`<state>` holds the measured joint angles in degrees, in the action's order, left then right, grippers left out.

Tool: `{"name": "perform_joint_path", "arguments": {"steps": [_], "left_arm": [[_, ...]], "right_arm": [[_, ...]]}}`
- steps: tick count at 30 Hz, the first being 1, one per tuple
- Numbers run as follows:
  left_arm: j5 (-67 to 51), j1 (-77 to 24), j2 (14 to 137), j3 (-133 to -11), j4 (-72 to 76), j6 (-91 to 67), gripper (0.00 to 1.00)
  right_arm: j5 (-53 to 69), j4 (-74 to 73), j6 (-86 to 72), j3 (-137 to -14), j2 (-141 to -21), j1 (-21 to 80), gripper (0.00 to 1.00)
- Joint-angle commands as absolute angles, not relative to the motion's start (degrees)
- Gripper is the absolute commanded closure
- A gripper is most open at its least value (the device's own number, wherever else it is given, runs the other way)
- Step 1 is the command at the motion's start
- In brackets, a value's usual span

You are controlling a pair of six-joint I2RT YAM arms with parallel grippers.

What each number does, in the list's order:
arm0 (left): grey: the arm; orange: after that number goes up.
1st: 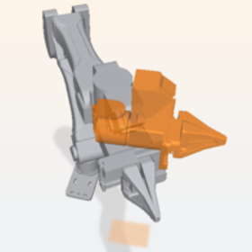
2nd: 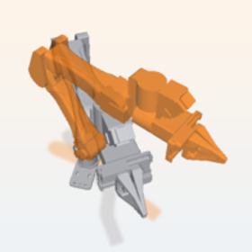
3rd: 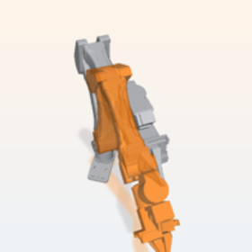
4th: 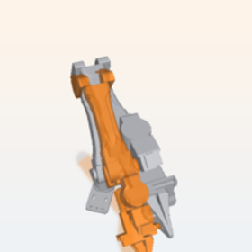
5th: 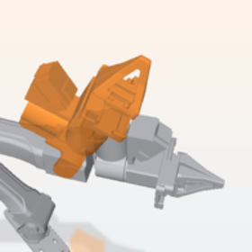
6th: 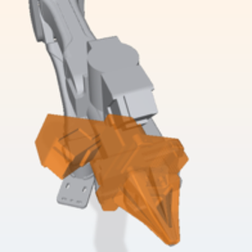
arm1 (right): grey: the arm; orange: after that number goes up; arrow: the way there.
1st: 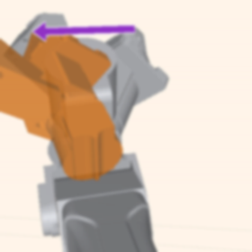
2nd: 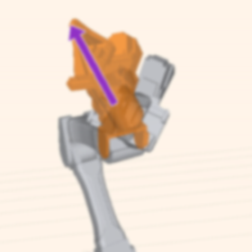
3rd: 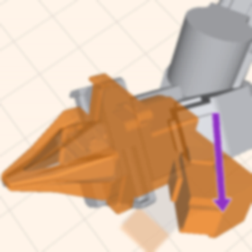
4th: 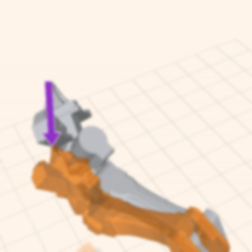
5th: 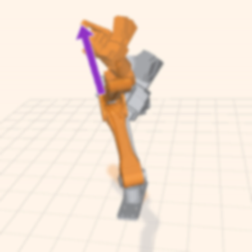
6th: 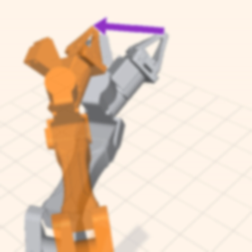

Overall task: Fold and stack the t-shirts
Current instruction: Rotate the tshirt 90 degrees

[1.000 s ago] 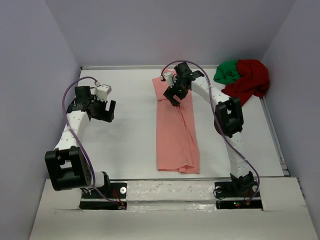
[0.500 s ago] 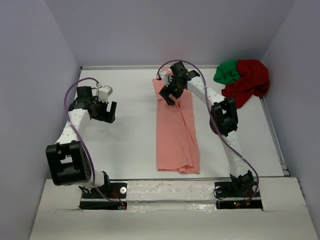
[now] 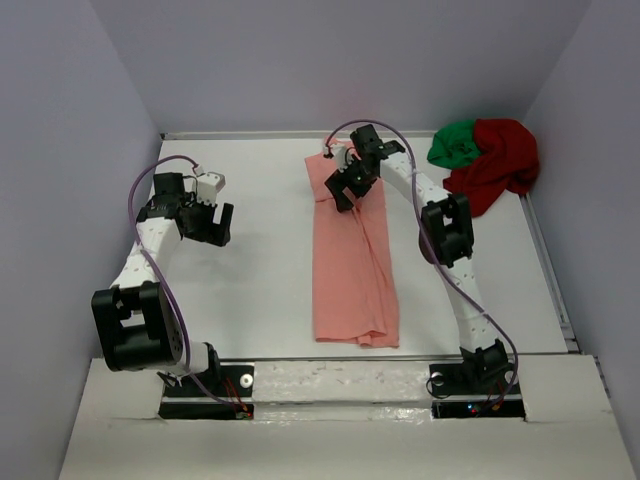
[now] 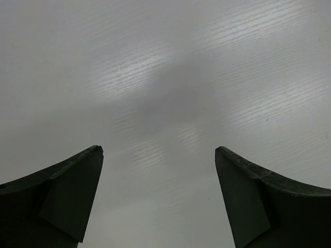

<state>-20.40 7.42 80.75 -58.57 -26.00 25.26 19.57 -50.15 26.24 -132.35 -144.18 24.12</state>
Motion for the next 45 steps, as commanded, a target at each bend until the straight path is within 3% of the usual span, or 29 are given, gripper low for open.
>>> {"name": "perform_joint_path", "arguments": {"steps": [1,15,37,45], "left_arm": [[-20.9,7.6,79.2,-60.0,-27.2,25.4,0.01],[-18.5,7.6,83.9,-63.5,-28.6,24.3,0.01],[-16.0,7.5,88.3,-65.9,-29.4,22.5,0.01],[-16.7,7.6,86.9,-65.4,-29.3,22.5,0.01]], "right_arm": [[24.3,-51.6,23.6,-137.9,-146.2,23.0,0.00],[22.1,-47.8,24.7,-147.7,-152.9,20.6,0.00],[18.2,-24.4,21.6,-149.4,-155.4,17.8,0.00],[21.1,-23.1,22.1,-137.4,-144.3,17.8,0.00]]}}
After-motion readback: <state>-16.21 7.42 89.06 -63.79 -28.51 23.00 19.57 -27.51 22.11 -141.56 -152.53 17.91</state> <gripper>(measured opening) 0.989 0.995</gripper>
